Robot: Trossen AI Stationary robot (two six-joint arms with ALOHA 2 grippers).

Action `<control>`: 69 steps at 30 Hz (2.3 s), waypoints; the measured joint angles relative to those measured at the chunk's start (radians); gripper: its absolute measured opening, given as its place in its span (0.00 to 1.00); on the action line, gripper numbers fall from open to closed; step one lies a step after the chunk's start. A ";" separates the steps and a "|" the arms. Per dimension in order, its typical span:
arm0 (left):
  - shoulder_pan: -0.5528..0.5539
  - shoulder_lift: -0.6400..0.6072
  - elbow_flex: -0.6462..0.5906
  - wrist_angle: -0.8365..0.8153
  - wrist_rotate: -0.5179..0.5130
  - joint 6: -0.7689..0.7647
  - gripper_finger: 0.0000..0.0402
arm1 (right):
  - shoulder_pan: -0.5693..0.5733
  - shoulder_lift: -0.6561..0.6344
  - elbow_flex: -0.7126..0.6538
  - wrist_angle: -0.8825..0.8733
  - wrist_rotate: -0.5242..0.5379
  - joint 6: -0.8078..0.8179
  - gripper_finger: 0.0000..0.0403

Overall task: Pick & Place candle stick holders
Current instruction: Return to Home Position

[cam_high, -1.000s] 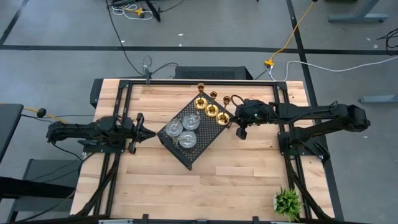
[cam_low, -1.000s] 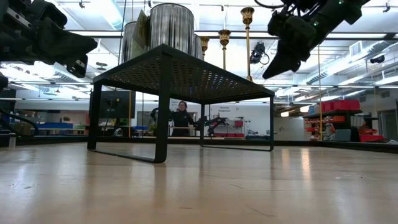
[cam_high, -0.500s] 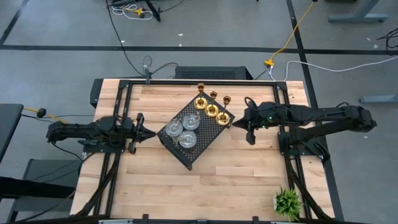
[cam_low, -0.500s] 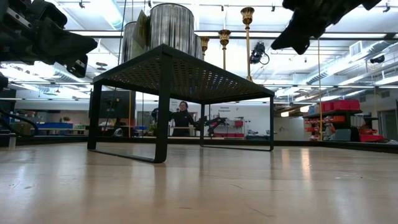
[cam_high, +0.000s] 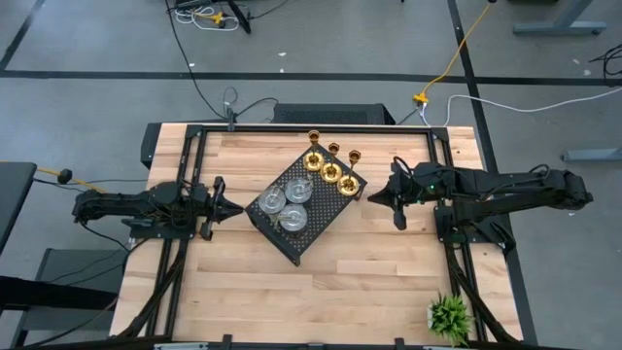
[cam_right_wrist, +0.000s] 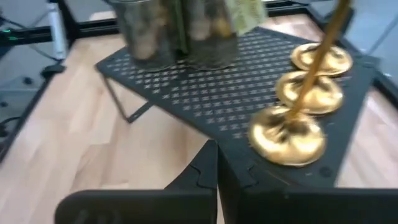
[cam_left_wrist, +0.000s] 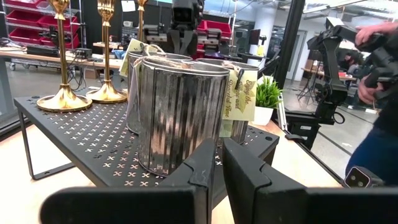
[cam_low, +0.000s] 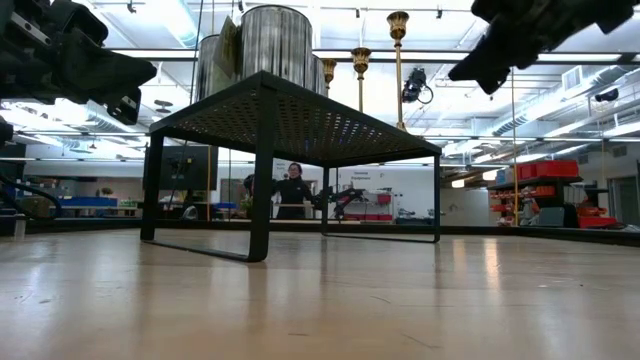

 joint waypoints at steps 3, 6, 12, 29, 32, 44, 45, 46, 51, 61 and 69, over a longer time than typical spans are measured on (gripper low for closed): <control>0.000 0.000 0.000 0.000 0.000 0.000 0.10 | 0.001 -0.022 -0.040 0.012 -0.048 0.000 0.01; 0.000 0.000 0.000 0.000 0.000 0.000 0.10 | 0.001 -0.046 -0.078 0.046 -0.058 0.000 0.01; 0.000 0.000 0.000 0.000 0.000 0.000 0.10 | 0.001 -0.087 -0.166 0.137 -0.057 0.000 0.01; 0.000 0.000 0.000 0.000 0.000 0.000 0.10 | 0.001 -0.087 -0.246 0.341 -0.058 -0.020 0.01; 0.000 0.000 0.000 0.000 0.000 0.000 0.10 | 0.001 -0.087 -0.246 0.378 -0.058 -0.072 0.01; 0.000 0.000 0.000 0.000 0.000 0.000 0.10 | 0.001 -0.087 -0.317 0.490 -0.062 -0.158 0.01; 0.000 0.000 0.000 0.000 0.000 0.000 0.10 | 0.001 -0.087 -0.328 0.500 -0.070 -0.157 0.01; 0.000 0.000 0.000 0.000 0.000 0.000 0.10 | 0.001 -0.087 -0.338 0.504 -0.077 -0.158 0.01; 0.000 0.000 0.000 0.000 0.000 0.000 0.10 | 0.001 -0.095 -0.391 0.539 -0.087 -0.158 0.01; 0.000 0.000 0.000 0.000 0.000 0.000 0.10 | 0.001 -0.145 -0.456 0.544 -0.085 -0.157 0.01; 0.000 0.000 0.000 0.000 0.000 0.000 0.10 | 0.001 -0.189 -0.509 0.540 -0.084 -0.157 0.01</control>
